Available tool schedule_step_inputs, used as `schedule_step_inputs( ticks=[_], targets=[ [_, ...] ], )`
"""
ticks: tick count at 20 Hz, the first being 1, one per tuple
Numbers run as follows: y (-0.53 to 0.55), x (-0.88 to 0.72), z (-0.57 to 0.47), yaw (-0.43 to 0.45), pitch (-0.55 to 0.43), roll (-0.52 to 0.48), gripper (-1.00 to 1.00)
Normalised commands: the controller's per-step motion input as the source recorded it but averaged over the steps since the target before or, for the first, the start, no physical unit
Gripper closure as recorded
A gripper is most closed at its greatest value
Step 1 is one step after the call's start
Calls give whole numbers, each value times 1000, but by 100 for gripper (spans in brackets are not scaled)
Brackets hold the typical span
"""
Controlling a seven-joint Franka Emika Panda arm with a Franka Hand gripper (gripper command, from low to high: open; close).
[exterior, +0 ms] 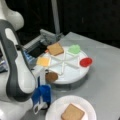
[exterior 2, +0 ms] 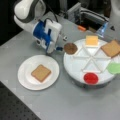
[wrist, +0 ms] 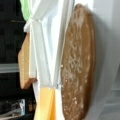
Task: Ingredient selection for cheeseburger or sandwich
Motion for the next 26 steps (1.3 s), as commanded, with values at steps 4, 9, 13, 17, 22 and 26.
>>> schedule_step_inputs(
  ticks=[4, 9, 13, 17, 22, 26],
  targets=[
    [76, -23, -17, -1, -95, 201, -100],
    [80, -64, 12, -18, -95, 200, -100],
    [94, -80, 40, -44, -102, 190, -100],
    [99, -71, 49, -62, -118, 163, -100],
    [102, -71, 59, -75, -129, 139, -100],
    [119, -56, 77, -86, -140, 114, 100]
  ],
)
